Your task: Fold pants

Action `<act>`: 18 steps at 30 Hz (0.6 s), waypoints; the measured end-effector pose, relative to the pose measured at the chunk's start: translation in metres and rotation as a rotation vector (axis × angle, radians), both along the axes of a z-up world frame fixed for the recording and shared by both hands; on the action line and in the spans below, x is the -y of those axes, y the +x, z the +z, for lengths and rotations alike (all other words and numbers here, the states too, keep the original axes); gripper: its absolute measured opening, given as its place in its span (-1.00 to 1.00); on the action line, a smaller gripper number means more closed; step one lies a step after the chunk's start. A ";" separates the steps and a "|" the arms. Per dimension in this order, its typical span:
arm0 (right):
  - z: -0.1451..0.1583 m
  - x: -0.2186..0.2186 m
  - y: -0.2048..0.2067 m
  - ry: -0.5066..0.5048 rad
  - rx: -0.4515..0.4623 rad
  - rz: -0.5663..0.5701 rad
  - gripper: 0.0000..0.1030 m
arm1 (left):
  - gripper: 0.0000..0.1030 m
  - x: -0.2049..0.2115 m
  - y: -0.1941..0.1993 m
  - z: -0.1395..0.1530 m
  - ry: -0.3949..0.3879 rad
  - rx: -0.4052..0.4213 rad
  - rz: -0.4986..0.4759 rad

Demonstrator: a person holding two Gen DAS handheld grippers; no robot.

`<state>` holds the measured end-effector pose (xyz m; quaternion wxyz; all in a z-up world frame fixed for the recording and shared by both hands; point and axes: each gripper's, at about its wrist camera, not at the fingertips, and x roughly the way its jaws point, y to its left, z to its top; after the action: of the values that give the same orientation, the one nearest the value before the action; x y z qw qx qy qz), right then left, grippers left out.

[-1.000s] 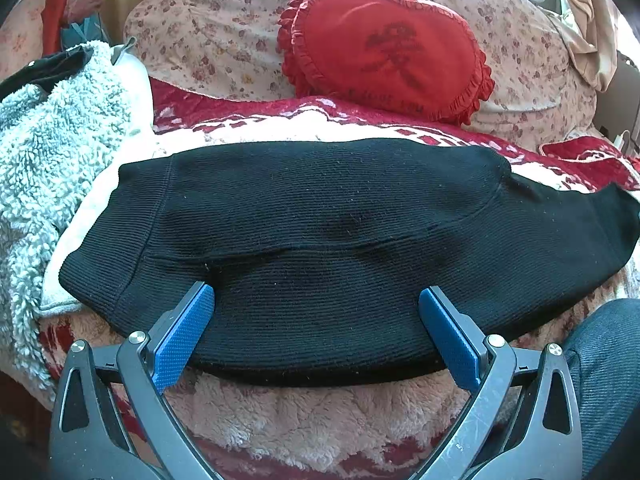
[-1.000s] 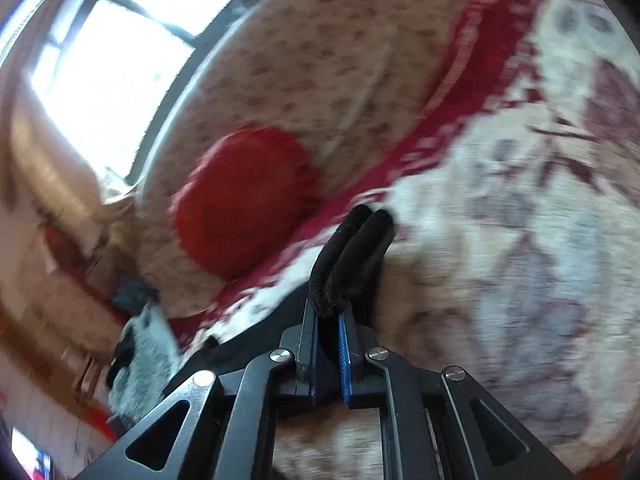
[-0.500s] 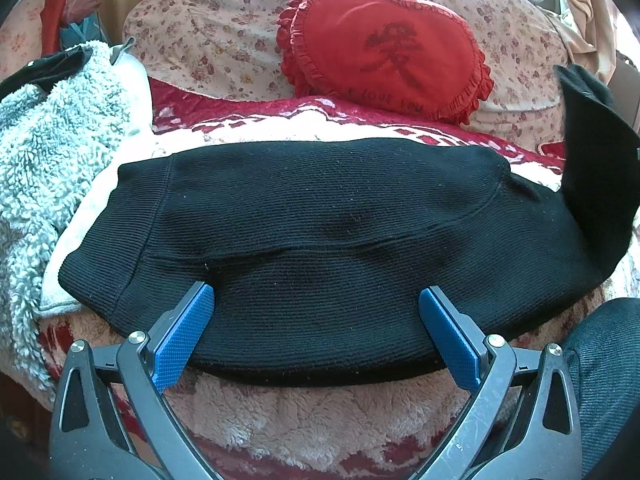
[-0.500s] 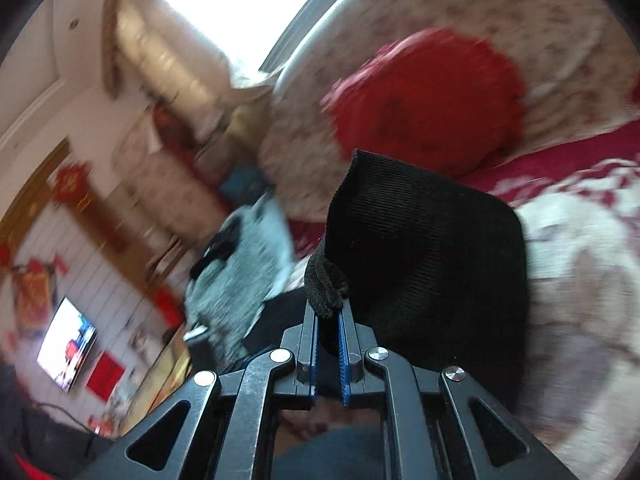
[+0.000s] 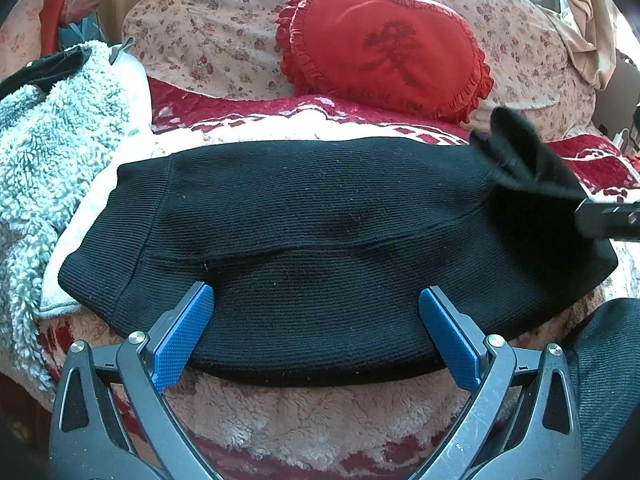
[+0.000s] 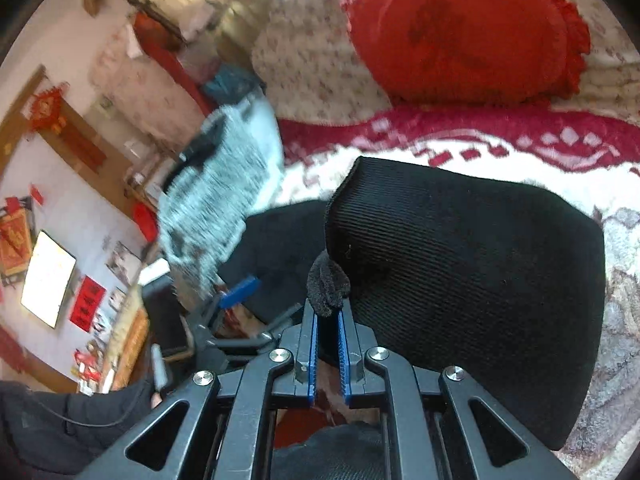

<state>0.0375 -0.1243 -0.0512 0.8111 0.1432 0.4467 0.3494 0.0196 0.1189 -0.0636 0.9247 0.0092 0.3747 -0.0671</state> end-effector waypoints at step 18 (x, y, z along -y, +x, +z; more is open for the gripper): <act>0.034 0.114 -0.054 -0.060 0.274 -0.365 -0.26 | 0.98 0.047 -0.032 0.063 -0.098 0.182 -0.354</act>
<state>-0.0170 -0.2384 -0.0170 0.9179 0.1485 0.3092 0.1994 -0.0125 0.0723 -0.0001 0.9279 0.0359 0.2784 -0.2455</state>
